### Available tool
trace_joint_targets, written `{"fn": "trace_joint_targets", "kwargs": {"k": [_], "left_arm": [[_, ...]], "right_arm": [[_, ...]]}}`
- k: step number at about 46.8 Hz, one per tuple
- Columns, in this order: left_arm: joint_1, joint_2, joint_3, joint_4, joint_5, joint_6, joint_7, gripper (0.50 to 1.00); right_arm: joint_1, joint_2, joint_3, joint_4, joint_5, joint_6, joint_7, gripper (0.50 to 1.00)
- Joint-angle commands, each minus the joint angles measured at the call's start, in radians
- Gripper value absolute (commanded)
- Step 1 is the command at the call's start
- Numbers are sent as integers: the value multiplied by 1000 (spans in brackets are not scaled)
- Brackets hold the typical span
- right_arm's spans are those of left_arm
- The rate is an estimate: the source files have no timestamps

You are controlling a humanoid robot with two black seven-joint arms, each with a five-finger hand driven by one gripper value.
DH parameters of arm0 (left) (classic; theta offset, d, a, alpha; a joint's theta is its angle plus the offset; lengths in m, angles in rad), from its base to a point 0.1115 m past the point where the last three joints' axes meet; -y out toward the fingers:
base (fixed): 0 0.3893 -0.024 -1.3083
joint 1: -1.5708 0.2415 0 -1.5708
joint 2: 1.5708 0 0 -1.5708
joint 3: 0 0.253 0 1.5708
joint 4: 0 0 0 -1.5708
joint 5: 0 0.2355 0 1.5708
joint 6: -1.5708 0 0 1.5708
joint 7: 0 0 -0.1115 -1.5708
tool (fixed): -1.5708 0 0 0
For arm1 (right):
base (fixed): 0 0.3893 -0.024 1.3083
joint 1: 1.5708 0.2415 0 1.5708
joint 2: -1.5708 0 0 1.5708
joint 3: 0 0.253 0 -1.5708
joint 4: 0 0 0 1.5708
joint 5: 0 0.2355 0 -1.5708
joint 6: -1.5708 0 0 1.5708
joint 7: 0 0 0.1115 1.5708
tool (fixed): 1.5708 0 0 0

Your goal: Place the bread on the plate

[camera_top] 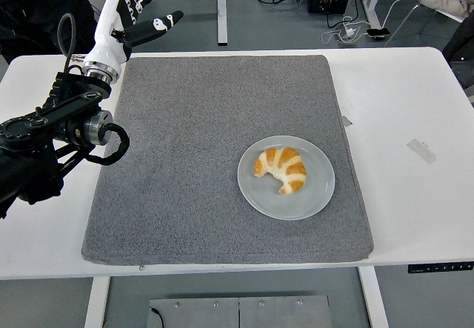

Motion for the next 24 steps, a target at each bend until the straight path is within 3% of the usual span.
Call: {"fn": "trace_joint_targets", "kwargs": {"k": [1,7,10,24], "left_arm": [[9,-52,-60,113,-28,-97,43,933],[7,-145,-111,315,-76,-258,70,934],[6,-162,-115,357,-99,-298,70,934],[4,-156,-117,362,-181,-324,70,937]], "right_arm": [[0,0,0,0,0,0,0,1000],[0,0,0,0,0,0,0,1000],[0,0,0,0,0,0,0,1000],[1,0,3,6,0,1,0,1000]]}}
